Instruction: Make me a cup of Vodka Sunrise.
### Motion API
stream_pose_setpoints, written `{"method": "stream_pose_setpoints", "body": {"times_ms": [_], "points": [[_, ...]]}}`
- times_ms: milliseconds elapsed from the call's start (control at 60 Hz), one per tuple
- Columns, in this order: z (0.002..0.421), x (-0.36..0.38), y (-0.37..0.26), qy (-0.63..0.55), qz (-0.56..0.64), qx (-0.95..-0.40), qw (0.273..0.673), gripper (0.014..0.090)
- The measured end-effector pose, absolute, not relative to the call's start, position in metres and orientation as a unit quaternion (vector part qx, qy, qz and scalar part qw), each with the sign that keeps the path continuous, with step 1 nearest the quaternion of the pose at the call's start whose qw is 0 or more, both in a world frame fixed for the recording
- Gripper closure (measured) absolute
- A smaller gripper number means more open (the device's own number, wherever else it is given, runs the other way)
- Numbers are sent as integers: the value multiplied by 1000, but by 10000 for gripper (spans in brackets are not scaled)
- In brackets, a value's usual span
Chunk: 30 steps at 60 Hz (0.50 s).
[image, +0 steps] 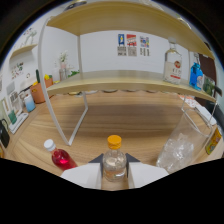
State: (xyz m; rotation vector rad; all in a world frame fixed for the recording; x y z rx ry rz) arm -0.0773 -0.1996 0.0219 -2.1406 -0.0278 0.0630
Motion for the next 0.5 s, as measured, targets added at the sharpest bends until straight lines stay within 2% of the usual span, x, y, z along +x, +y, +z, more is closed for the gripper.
{"method": "stream_pose_setpoints", "body": {"times_ms": [283, 333, 400, 500], "points": [[17, -79, -210, -43, 21, -879, 474, 662], [14, -76, -213, -47, 17, -884, 465, 582], [19, -75, -215, -50, 17, -885, 463, 514], [41, -77, -220, -55, 26, -879, 473, 256]]}}
